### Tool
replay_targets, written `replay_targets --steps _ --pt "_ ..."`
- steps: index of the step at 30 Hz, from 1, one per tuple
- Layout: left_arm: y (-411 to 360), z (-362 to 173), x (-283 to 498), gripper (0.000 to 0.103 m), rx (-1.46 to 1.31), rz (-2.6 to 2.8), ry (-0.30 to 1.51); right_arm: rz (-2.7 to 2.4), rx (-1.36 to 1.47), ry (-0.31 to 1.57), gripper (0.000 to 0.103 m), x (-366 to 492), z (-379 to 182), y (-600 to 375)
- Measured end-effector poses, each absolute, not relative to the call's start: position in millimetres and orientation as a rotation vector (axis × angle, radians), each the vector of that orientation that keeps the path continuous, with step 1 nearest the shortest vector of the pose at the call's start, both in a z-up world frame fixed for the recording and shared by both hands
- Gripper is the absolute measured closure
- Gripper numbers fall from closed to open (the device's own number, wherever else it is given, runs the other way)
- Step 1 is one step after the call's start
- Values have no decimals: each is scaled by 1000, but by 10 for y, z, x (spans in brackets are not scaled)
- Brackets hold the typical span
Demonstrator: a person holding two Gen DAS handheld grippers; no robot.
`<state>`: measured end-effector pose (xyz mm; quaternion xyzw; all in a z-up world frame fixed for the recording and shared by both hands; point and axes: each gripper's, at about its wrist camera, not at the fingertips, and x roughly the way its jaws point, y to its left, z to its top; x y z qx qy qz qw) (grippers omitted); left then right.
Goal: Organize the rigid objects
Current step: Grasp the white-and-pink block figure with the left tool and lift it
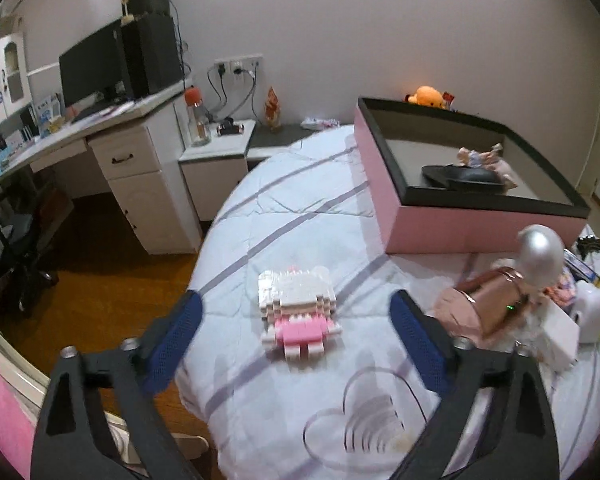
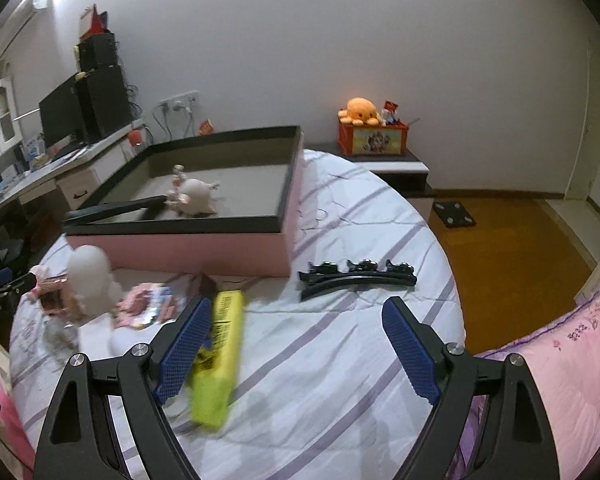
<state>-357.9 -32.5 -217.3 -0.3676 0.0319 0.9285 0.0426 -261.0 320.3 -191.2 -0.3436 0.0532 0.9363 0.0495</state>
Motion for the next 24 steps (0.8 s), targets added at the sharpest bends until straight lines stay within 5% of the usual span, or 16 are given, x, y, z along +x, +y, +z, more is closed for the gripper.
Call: replay_targets --steps 3,8,24 --pt "-343 -2283 -3709 23 -1190 2806 85 2832 -1058 172 15 -2688 -1944 3278" --pt "-279 -2354 -3784 59 -1226 2763 118 2794 -1067 175 15 -2773 -1990 3399" --pt "-57 -2192 -3564 59 -1185 2629 146 2875 -1193 178 15 -2699 -2058 3213"
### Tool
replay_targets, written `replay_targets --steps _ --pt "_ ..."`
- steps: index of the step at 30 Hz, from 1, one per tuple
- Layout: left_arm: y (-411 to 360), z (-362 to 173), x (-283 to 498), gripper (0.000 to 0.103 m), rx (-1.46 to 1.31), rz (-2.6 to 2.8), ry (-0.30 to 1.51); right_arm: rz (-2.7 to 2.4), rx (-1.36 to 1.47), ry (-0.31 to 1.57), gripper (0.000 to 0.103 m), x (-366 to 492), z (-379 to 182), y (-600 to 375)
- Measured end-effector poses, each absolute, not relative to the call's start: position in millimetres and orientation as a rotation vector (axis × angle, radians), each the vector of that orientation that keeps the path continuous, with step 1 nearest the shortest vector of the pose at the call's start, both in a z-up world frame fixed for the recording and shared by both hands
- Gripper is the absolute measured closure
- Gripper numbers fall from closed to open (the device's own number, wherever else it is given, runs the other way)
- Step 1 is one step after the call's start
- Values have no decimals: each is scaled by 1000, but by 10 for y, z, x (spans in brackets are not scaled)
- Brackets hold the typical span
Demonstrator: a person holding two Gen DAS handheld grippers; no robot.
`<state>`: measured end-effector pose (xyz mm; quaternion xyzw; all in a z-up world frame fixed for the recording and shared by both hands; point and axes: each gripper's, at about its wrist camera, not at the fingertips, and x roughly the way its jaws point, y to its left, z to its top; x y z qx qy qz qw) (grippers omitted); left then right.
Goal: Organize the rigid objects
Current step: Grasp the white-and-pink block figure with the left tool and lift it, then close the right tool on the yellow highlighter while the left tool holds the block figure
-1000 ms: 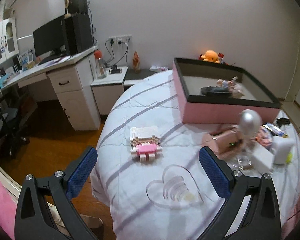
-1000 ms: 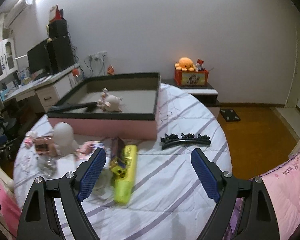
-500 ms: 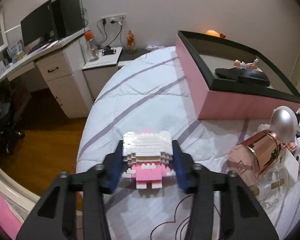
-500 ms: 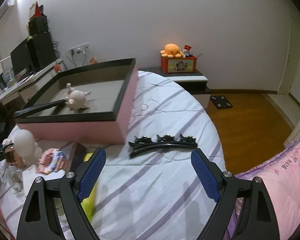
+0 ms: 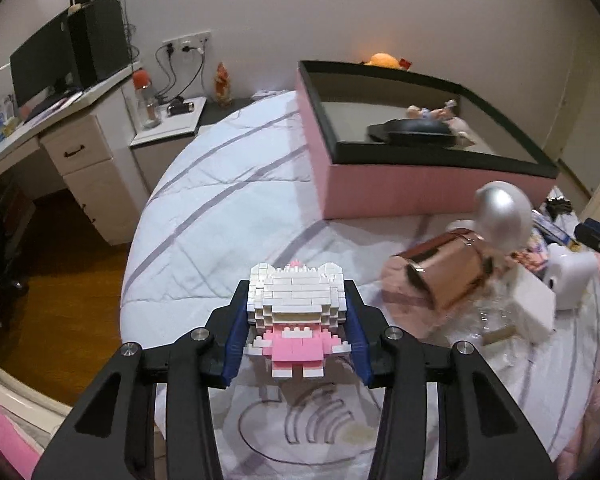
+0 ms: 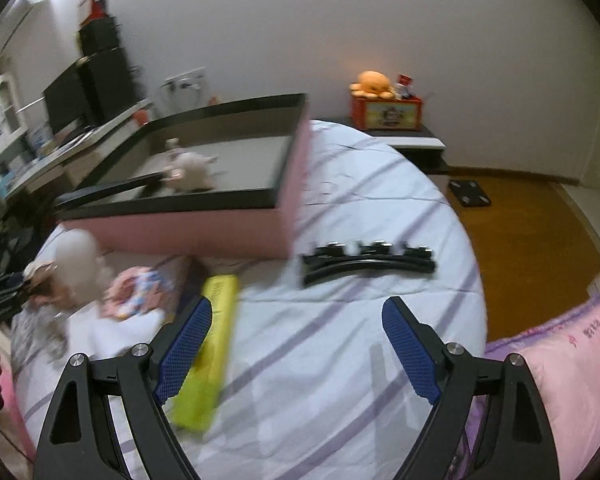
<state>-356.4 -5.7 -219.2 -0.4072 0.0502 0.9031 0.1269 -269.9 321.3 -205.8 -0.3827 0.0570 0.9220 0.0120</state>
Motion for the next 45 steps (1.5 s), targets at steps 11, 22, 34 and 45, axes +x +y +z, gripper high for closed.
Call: replay_targets --steps 11,22,34,45 --pt "-1 -2127 -3336 59 -1162 2569 152 2868 -1326 85 15 -2462 -2171 2909" --pt "48 -2071 -3165 59 -1143 2549 132 2786 -1269 94 56 -2545 -2276 3099" --pt "31 -2227 -3185 58 -1202 2539 117 2935 -1316 -57 56 -2818 -2301 3113" --pt "-2 -2255 -3218 50 -1202 2538 88 2855 -1350 80 76 -2624 -2256 3146"
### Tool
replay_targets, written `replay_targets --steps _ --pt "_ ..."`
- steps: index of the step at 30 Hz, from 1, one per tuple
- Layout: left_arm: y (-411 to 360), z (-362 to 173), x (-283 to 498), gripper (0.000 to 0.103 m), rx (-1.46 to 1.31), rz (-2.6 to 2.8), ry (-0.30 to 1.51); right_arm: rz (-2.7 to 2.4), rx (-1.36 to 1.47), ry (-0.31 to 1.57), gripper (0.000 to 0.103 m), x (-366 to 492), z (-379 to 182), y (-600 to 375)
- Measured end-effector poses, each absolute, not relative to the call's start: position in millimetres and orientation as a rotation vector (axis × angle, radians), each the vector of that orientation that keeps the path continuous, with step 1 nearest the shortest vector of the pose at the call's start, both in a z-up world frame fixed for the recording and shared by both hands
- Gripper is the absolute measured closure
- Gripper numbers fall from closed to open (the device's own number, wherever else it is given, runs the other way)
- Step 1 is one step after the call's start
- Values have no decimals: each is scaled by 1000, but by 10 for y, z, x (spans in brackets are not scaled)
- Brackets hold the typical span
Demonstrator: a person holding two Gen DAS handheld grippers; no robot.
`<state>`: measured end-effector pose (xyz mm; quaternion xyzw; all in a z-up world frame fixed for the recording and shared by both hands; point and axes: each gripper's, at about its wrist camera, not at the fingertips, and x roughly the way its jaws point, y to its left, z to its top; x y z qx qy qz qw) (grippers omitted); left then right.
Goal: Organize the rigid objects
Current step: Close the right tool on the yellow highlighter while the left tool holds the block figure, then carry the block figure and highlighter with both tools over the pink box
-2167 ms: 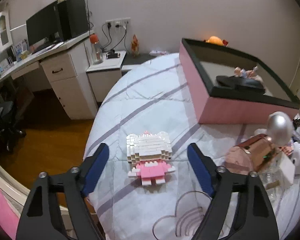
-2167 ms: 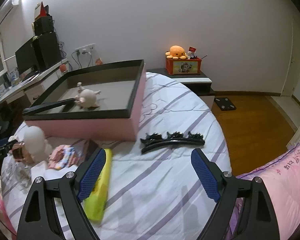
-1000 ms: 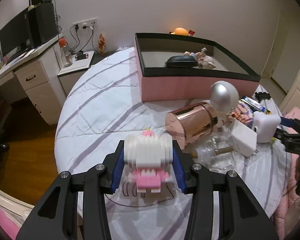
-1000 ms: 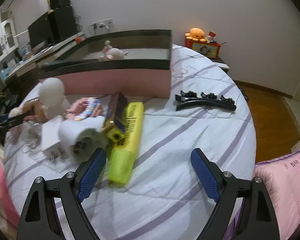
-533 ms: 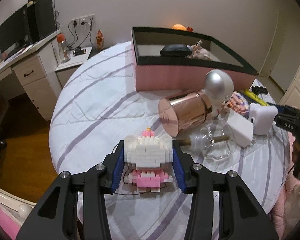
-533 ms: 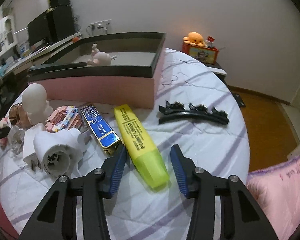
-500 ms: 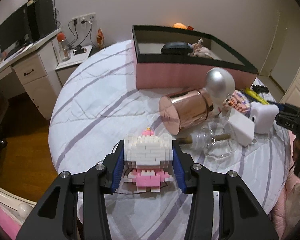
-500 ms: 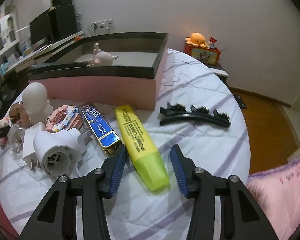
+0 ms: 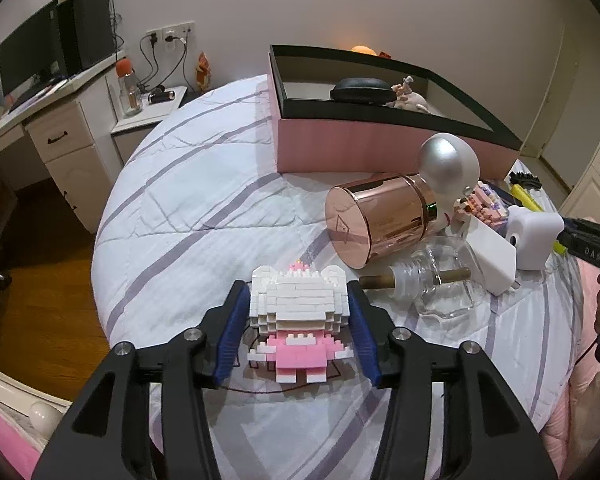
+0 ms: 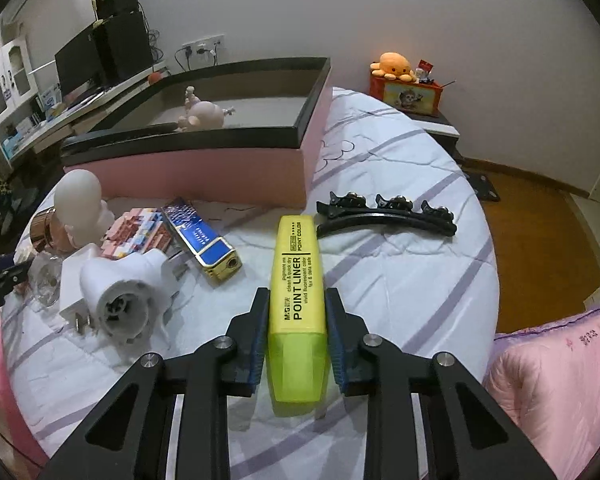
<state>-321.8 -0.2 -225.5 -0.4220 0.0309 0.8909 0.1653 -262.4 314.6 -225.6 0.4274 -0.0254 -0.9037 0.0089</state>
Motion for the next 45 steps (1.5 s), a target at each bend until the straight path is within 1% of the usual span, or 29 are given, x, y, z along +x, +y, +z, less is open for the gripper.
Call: replay_targets --steps 6,7,8,9,12,14,16,18,22,33,45 --pt "18 -2279 -3223 49 -1189 2550 111 -2839 1294 -68 75 -2703 -2295 3157" --pt "25 -2286 -3215 50 -1184 2554 119 -2846 1283 -50 75 -2719 -2299 3146" --pt "34 -2289 -3208 56 -1178 2563 130 -2849 1275 -36 74 -2733 -2302 3135" --pt "38 -2292 -3204 59 -1174 2572 141 -2850 1268 -26 73 -2739 -2307 3128" --pt "24 -2276 -3198 59 -1173 2572 131 -2844 1238 -21 72 -2772 -2321 3127" --pt "34 -2265 -3187 59 -1176 2568 148 -2829 1241 -47 77 -2769 -2307 3159" --pt "35 -2237 -3173 59 -1178 2572 147 -2818 1233 -86 77 -2755 -2291 3189" --pt "34 -2205 -3147 59 -1168 2561 144 -2823 1226 -86 77 -2727 -2276 3185" --pt "44 -2057 -3075 59 -1124 2560 145 -2814 1188 -124 77 -2662 -2195 3149" --pt "185 -1504 -3013 59 -960 2587 118 -2757 1012 -147 77 -2622 -1733 2898" --pt "644 -1016 -3151 59 -825 2587 181 -2712 910 -133 77 -2860 -1403 2706"
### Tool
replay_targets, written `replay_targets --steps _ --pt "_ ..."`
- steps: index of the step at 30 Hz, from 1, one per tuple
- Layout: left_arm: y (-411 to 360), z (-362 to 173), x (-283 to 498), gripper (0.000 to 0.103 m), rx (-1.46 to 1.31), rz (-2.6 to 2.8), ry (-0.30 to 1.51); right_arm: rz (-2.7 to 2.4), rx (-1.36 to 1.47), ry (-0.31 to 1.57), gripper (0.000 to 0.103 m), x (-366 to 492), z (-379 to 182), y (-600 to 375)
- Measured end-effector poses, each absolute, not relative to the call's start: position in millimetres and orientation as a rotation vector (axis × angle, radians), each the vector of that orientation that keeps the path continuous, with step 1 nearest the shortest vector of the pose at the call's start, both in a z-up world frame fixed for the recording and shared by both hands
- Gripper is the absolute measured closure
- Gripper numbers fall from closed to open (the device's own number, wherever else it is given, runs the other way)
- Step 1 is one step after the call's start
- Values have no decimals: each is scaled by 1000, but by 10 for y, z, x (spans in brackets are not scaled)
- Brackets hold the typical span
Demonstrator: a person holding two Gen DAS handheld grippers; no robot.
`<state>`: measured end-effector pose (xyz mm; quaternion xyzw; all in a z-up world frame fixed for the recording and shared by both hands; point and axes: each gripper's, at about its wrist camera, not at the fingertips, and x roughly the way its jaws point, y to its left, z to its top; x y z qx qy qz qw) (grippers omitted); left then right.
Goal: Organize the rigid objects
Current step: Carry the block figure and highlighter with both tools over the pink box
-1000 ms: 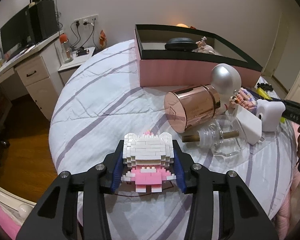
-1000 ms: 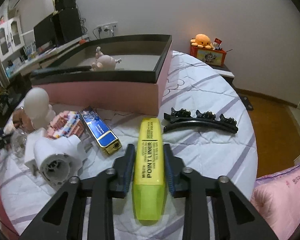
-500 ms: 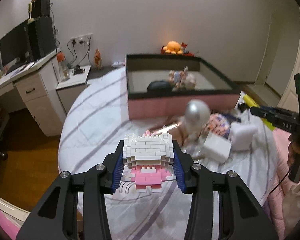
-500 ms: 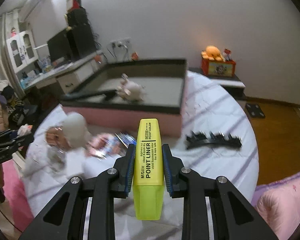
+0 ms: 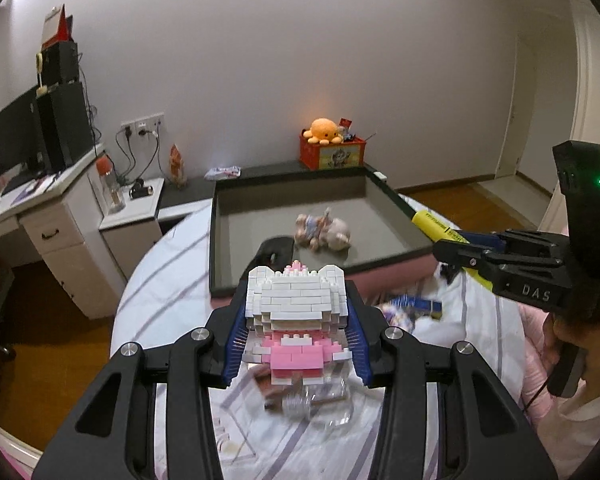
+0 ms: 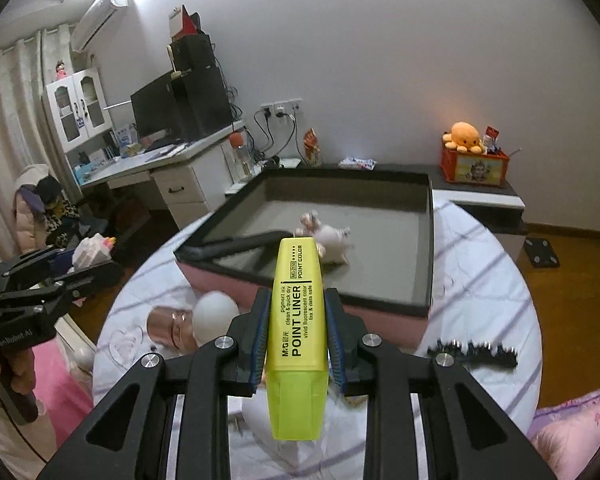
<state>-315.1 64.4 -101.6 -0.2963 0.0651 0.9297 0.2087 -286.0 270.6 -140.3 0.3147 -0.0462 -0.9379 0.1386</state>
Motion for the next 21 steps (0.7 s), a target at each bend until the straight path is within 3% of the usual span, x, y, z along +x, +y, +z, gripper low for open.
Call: replay_targets --steps 11,21 --pt "1081 -824 -3600 59 -801 2549 229 -2725 895 -153 76 -3261 -1292 2815" --pt "1410 -1090 -4178 59 -920 2487 248 -2728 1008 -146 76 -3747 -1507 2928"
